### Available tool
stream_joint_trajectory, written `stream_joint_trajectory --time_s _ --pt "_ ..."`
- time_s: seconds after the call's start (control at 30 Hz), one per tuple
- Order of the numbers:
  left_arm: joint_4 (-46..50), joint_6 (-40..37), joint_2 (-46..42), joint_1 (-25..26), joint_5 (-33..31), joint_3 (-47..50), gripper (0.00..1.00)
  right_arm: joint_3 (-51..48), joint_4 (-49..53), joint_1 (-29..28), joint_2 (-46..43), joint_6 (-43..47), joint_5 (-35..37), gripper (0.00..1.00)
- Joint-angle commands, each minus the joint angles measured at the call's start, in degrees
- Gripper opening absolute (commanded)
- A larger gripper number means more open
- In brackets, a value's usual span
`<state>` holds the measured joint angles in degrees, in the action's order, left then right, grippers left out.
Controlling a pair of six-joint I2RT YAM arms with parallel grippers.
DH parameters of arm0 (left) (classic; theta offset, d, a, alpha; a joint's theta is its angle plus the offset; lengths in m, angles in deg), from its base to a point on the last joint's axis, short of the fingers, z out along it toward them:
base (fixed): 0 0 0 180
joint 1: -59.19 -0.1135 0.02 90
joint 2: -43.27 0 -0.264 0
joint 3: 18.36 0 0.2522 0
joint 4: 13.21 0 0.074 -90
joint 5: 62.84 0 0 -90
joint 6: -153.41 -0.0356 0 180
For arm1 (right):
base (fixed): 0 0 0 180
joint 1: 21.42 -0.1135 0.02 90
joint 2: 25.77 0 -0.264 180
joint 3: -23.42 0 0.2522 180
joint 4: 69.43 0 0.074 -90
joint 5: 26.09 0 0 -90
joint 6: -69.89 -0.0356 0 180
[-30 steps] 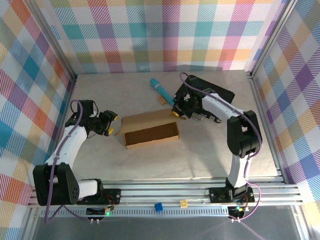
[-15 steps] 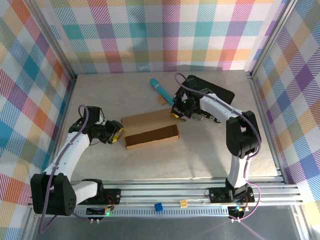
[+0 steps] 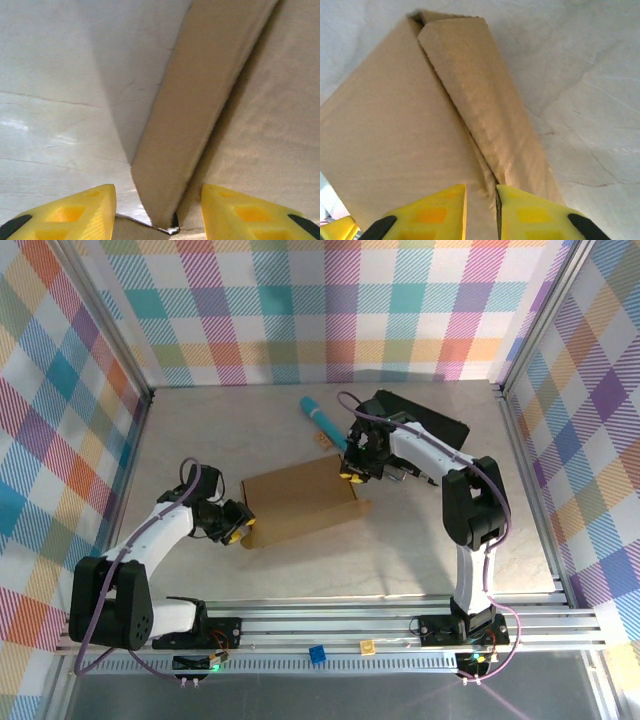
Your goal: Fold the paper box
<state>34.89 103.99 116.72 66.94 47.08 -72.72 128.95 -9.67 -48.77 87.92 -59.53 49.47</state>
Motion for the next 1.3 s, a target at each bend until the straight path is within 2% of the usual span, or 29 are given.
stream_joint_trajectory --time_s 0.0,0.17,0.4,0.53,0.73,0.9,1.03,1.1,1.17,1.27 --pt "-0.58 -1.49 0.37 0.60 -2.79 1.55 0.47 2.95 5.55 0.06 0.59 3.15 1.65 0.23" --pt "-1.56 -1.53 0.98 0.91 -2.84 1.33 0.45 3.48 6.45 0.09 -0.04 4.03 2.43 0.27" --pt "0.29 -2.40 -0.68 0.95 -4.14 -1.50 0.35 2.25 6.50 0.45 -1.08 6.62 3.01 0.32" --pt "1.64 -4.22 1.97 0.95 -3.52 -2.34 0.33 0.79 5.38 0.90 -1.89 9.27 2.68 0.37" --pt "0.65 -5.26 3.28 0.96 -4.83 -1.64 0.31 -2.06 2.97 1.25 -0.40 12.13 -2.95 0.43" --pt "1.95 -7.85 4.87 0.95 -7.17 -3.04 0.31 -4.32 1.58 1.36 -0.80 11.78 -3.82 0.45" --pt "1.94 -8.88 5.26 0.89 -7.61 -3.17 0.25 -4.81 1.20 1.42 -1.18 11.73 -3.87 0.45" --pt "2.12 -9.70 5.45 0.71 -8.05 -3.01 0.19 -5.17 0.94 1.59 -1.77 12.07 -3.74 0.49" --pt "2.30 -10.48 5.48 0.28 -8.47 -2.74 0.19 -6.16 -0.40 2.10 -2.86 12.51 -4.44 0.55" --pt "2.63 -12.27 5.18 -0.18 -9.14 -2.64 0.18 -8.79 -4.70 3.76 -4.70 13.33 -10.26 0.64"
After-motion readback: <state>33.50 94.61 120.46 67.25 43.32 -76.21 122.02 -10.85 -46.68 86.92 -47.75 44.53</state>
